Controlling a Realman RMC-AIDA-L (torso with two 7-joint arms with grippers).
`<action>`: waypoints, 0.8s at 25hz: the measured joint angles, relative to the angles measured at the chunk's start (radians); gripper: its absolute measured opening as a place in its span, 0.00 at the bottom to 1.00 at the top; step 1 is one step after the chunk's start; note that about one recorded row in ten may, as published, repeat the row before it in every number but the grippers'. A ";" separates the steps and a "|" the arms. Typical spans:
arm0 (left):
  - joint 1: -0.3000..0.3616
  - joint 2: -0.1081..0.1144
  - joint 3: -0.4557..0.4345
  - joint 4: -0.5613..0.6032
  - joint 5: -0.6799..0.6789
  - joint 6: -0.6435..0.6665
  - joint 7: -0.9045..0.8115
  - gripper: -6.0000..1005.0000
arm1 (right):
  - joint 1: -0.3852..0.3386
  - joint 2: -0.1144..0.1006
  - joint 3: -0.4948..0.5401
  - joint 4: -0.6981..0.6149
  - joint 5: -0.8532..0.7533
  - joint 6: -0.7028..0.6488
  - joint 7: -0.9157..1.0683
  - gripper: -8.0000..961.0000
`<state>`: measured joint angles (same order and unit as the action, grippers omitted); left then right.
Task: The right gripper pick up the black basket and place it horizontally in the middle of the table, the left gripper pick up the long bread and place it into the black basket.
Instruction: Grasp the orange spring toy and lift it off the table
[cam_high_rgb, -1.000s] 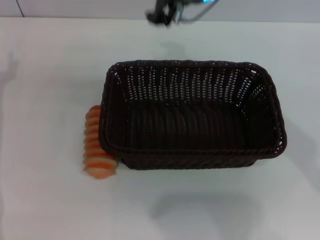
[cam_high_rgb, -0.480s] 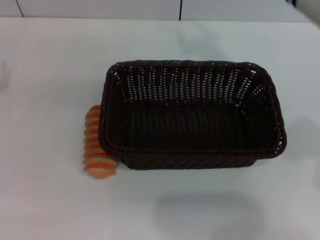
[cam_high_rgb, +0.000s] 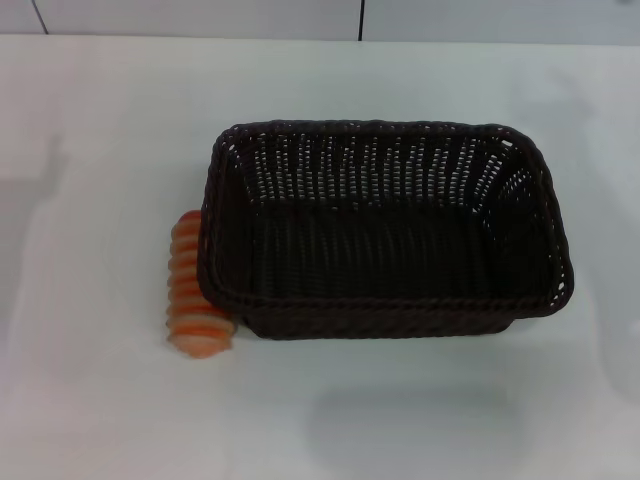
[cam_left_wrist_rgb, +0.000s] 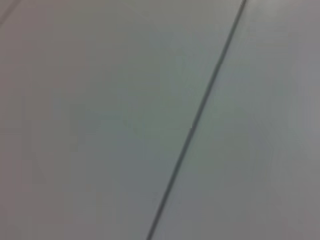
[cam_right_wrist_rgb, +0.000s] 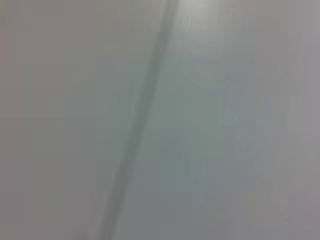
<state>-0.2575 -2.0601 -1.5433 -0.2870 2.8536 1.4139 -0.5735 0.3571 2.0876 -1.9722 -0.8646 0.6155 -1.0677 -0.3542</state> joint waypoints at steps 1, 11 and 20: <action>0.001 0.000 0.019 -0.002 0.000 0.000 0.000 0.86 | 0.003 0.001 0.000 0.071 0.072 -0.082 -0.003 0.52; 0.053 0.005 0.079 -0.128 0.031 -0.112 -0.006 0.86 | 0.005 0.001 0.010 0.262 0.278 -0.273 -0.011 0.52; 0.250 0.086 0.171 -0.731 0.033 -0.785 0.003 0.86 | -0.010 0.000 0.010 0.335 0.306 -0.287 -0.011 0.52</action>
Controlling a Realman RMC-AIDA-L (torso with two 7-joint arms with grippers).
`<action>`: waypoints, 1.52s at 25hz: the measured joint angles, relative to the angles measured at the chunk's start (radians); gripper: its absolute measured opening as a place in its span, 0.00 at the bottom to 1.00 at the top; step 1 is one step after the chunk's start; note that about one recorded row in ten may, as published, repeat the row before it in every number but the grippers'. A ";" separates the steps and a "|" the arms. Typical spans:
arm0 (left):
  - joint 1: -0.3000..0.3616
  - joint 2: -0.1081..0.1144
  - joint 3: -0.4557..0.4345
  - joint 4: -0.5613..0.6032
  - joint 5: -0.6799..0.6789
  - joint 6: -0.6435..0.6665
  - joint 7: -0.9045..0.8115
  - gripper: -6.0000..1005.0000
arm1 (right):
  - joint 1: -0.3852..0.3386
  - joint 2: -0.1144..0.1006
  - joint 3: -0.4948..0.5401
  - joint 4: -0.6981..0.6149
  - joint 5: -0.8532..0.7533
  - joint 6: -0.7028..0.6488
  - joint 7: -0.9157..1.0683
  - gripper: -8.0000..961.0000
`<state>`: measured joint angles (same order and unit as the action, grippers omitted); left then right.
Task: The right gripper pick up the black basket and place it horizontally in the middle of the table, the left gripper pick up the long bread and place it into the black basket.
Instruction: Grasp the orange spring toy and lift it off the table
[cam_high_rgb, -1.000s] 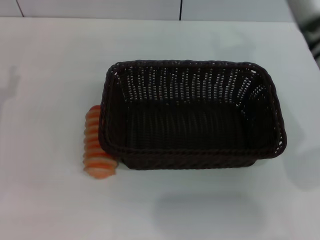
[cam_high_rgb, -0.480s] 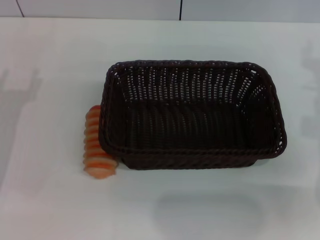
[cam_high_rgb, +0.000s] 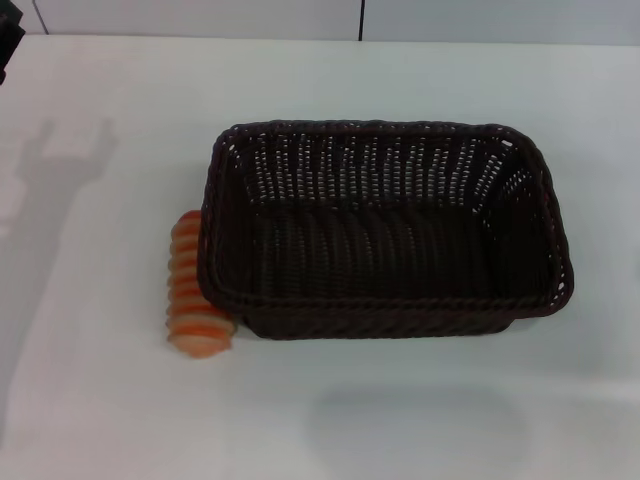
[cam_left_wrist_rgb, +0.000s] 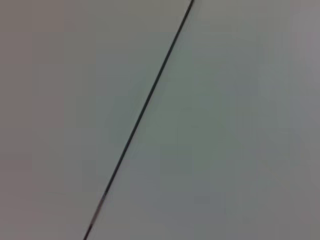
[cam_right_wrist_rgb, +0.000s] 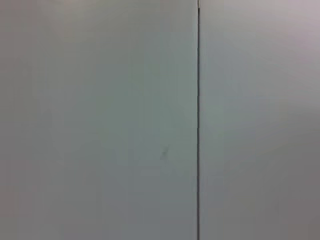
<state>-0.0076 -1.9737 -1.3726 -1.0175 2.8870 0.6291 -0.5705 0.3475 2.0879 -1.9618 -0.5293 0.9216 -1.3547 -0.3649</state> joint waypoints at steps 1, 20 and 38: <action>0.000 0.000 0.000 0.000 0.000 0.000 0.000 0.86 | 0.000 0.000 0.000 0.000 0.000 0.000 0.000 0.52; 0.068 -0.084 -0.327 -0.941 -0.183 -1.681 0.546 0.86 | 0.060 -0.009 0.002 0.080 0.002 0.018 0.008 0.52; -0.049 -0.086 -0.393 -0.937 -0.308 -2.083 0.607 0.86 | 0.092 -0.014 0.038 0.129 -0.009 0.031 0.027 0.52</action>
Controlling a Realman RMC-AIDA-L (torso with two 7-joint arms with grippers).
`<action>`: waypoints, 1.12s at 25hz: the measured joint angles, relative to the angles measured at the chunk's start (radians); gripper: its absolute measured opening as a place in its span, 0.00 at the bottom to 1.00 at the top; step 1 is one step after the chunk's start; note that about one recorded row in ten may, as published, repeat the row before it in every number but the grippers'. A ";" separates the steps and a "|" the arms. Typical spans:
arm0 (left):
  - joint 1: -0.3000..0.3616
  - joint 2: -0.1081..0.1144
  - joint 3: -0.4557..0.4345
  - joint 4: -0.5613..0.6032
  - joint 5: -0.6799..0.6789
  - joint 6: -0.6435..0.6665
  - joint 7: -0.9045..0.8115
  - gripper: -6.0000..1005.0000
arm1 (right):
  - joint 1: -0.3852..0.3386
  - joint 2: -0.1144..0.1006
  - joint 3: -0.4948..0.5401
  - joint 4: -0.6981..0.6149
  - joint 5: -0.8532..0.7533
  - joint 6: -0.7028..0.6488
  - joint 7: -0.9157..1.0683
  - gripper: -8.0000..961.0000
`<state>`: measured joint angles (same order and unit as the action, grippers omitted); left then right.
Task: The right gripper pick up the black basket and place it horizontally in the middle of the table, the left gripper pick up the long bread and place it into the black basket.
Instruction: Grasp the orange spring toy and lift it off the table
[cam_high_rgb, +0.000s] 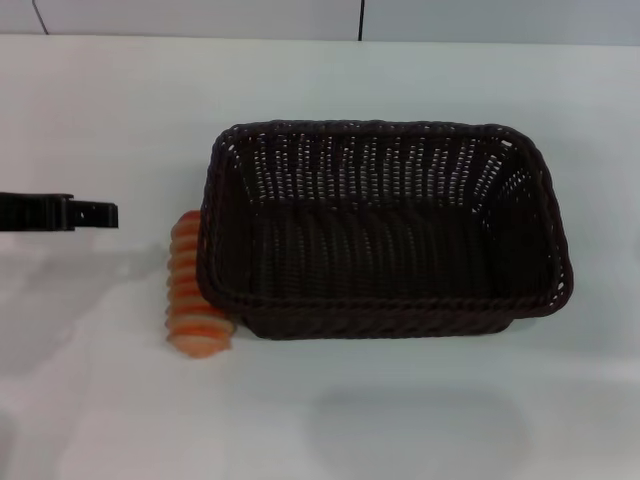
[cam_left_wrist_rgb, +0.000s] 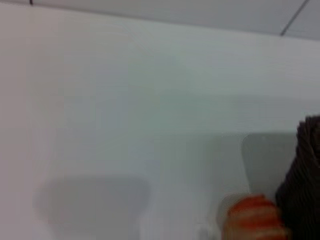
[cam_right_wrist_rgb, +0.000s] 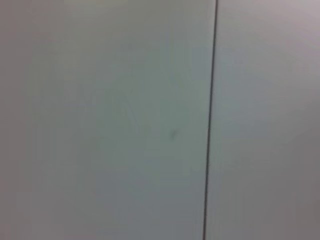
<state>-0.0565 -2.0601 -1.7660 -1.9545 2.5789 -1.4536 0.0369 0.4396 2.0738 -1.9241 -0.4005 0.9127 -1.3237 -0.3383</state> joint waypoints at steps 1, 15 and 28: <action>-0.003 0.000 0.003 0.003 0.000 -0.008 0.000 0.86 | -0.001 0.000 0.003 0.001 -0.001 0.000 0.002 0.52; -0.014 -0.001 0.058 0.051 -0.006 -0.036 0.006 0.86 | -0.001 0.002 0.001 0.008 -0.002 -0.003 0.036 0.52; -0.044 -0.006 0.127 0.095 -0.036 -0.029 -0.029 0.86 | -0.002 0.001 0.002 0.008 -0.002 -0.010 0.038 0.52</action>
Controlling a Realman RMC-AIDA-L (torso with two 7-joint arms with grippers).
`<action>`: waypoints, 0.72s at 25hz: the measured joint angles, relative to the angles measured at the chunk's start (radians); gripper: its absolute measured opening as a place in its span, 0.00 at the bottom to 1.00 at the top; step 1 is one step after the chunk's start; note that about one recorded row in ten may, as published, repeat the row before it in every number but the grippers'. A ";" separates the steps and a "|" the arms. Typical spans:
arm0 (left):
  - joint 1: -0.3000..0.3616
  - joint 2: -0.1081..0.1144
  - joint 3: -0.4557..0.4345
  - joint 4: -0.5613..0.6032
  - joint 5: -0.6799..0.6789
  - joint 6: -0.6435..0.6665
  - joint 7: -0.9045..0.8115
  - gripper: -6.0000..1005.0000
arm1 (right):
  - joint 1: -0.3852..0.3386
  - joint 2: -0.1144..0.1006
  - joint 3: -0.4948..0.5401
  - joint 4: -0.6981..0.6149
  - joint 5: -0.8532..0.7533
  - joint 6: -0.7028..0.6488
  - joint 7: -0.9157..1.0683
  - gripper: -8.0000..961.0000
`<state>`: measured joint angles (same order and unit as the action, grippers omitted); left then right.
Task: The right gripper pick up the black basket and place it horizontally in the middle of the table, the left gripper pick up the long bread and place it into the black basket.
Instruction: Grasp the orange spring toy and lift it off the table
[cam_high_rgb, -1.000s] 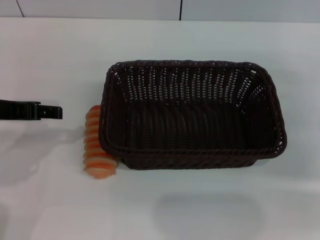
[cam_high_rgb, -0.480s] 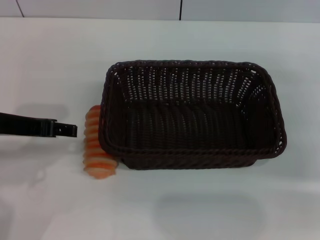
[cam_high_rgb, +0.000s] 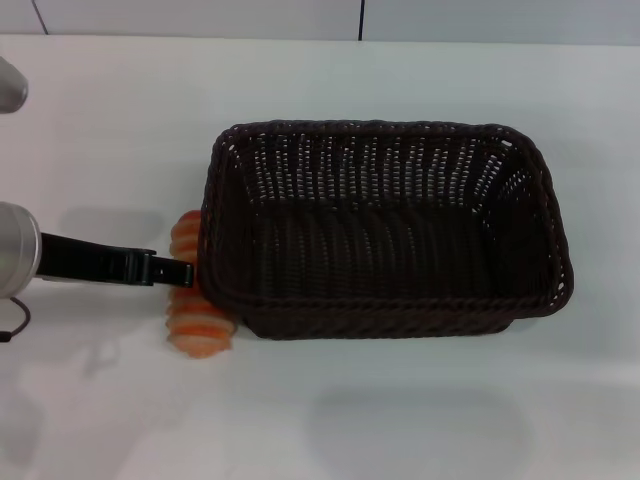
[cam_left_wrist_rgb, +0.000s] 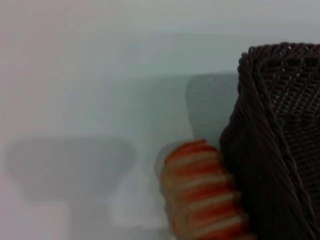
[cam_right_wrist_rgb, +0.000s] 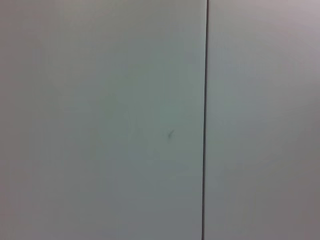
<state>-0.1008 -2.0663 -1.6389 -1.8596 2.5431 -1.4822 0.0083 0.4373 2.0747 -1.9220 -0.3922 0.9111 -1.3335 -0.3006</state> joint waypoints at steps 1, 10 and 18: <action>-0.002 0.000 0.002 0.003 -0.001 0.001 -0.002 0.86 | 0.000 0.000 0.000 0.000 0.000 -0.001 0.000 0.52; -0.017 -0.002 0.039 0.043 -0.011 0.024 -0.024 0.85 | 0.001 -0.003 0.000 0.001 0.000 -0.001 0.000 0.52; -0.026 -0.002 0.057 0.059 -0.026 0.040 -0.030 0.83 | 0.005 -0.004 0.001 0.003 -0.008 -0.001 0.000 0.52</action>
<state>-0.1267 -2.0678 -1.5817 -1.8006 2.5174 -1.4418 -0.0215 0.4426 2.0709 -1.9207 -0.3895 0.9028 -1.3347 -0.3006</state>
